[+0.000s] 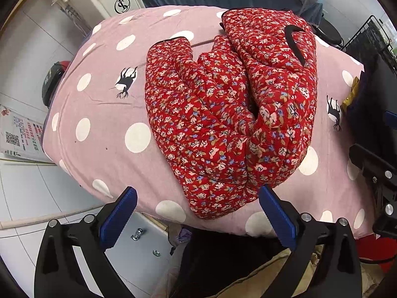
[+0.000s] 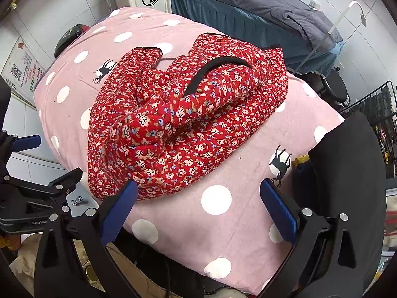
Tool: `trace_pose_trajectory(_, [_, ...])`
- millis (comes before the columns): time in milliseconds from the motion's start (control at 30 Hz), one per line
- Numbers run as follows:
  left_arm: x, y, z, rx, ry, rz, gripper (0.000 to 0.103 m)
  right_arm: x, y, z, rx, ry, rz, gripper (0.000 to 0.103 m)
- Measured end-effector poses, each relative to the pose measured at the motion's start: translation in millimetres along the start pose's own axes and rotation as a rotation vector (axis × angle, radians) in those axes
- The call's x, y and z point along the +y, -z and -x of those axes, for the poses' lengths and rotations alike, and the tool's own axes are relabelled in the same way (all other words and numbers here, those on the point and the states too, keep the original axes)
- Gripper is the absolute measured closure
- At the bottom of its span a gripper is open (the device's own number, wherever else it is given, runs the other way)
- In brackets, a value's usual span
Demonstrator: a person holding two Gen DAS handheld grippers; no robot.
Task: Fold large clothes
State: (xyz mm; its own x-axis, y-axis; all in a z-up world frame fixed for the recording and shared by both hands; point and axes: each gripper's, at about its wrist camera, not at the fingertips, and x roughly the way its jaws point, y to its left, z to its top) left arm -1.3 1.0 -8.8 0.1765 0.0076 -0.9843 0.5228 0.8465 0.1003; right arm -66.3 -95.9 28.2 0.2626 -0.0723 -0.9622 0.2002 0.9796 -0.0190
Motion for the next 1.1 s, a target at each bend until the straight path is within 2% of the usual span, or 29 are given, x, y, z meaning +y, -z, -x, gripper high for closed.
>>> trace_pose_trajectory(1100, [-0.9,2.8,0.3,0.007,0.005,0.007,0.007,3.1,0.2,0.5,-0.005,-0.005,0.014,0.006])
